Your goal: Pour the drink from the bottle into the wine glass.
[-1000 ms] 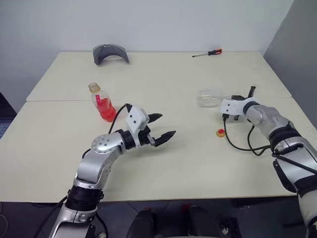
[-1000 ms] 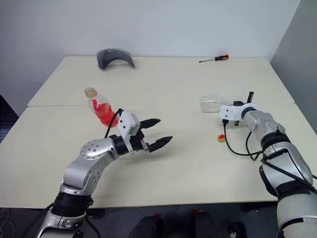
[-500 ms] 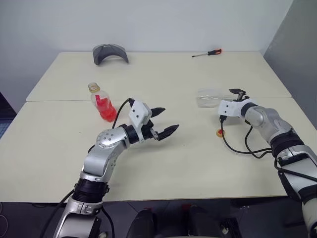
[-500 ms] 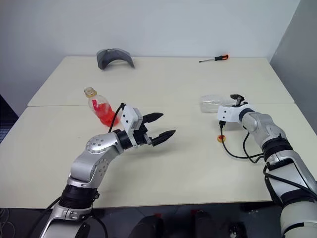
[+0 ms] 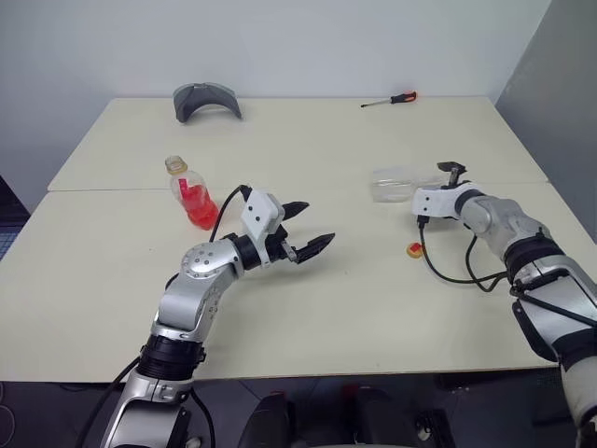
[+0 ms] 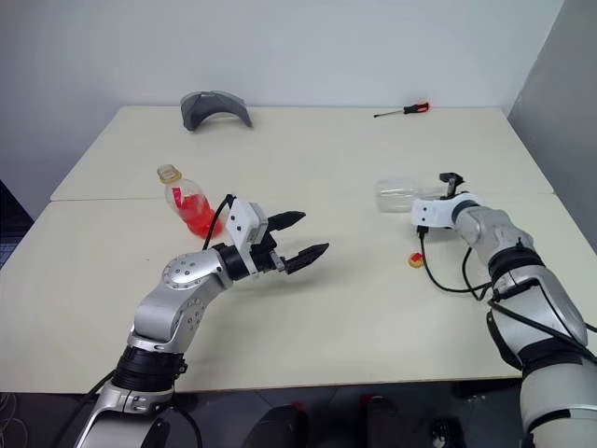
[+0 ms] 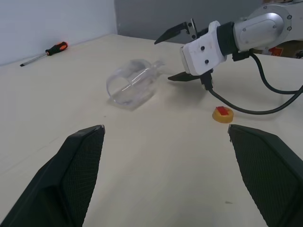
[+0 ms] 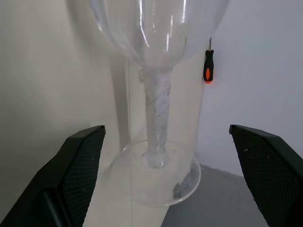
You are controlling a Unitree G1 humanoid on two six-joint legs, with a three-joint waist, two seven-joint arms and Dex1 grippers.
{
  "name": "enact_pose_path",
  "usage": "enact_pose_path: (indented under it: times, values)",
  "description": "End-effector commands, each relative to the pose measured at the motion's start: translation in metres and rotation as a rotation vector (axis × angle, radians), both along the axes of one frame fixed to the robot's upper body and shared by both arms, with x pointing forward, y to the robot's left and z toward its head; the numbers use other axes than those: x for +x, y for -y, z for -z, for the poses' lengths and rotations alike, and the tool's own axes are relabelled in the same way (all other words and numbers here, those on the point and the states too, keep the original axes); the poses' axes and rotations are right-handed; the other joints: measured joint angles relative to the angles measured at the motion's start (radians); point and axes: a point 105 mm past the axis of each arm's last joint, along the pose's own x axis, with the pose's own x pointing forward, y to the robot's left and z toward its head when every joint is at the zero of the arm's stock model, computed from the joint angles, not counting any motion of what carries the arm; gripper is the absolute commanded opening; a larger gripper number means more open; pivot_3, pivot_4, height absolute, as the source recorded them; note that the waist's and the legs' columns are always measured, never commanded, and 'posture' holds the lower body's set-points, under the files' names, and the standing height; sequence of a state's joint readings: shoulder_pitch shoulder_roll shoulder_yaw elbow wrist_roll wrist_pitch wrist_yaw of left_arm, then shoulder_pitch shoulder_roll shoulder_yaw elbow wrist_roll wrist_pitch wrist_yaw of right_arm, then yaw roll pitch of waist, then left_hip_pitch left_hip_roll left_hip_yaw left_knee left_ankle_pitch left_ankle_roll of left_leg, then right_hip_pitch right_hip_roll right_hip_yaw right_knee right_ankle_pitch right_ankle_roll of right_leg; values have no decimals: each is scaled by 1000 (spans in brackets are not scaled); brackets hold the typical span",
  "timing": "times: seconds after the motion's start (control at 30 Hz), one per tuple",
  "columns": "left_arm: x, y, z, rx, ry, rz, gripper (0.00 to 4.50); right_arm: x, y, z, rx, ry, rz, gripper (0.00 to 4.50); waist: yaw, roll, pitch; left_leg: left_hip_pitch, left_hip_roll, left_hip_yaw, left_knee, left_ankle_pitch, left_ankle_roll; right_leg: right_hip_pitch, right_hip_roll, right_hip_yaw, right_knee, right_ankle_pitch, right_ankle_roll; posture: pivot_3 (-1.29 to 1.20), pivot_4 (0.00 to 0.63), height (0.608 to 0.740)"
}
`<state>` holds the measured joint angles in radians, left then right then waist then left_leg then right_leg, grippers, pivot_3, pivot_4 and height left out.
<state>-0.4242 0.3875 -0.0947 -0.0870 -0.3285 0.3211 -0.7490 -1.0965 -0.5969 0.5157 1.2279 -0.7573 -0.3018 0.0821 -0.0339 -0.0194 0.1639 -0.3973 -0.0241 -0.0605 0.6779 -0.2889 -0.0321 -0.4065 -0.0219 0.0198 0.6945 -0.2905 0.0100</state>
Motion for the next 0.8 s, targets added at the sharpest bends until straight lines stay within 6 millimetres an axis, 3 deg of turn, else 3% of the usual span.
enact_pose_path:
  times: [0.03, 0.17, 0.27, 0.63, 0.8]
  values:
    - [1, -1, -19, -18, 68, -11, 4500, 5, -3, -15, 1, 40, -2, 4472, 0, 0, 0, 0, 0, 0, 0, 0, 0, 0, 0, 0, 0, 0, 0, 0, 150, 740]
    - [4, -2, -21, -23, 67, -16, 4500, 6, -5, -16, 0, 35, -6, 4472, 0, 0, 0, 0, 0, 0, 0, 0, 0, 0, 0, 0, 0, 0, 0, 0, 150, 740]
    - [4, -1, -21, -23, 66, -14, 4500, 6, -8, -16, 36, 28, -5, 3915, -1, 0, 0, 0, 0, 0, 0, 0, 0, 0, 0, 0, 0, 0, 0, 0, 150, 740]
    - [6, -3, -22, -15, 75, -19, 4500, 8, -10, -20, 42, 36, -2, 39, -1, 0, 0, 0, 0, 0, 0, 0, 0, 0, 0, 0, 0, 0, 0, 0, 150, 740]
    - [7, -2, -22, -19, 75, -18, 4500, 8, -10, -21, 28, 37, -4, 39, -1, 0, 0, 0, 0, 0, 0, 0, 0, 0, 0, 0, 0, 0, 0, 0, 150, 740]
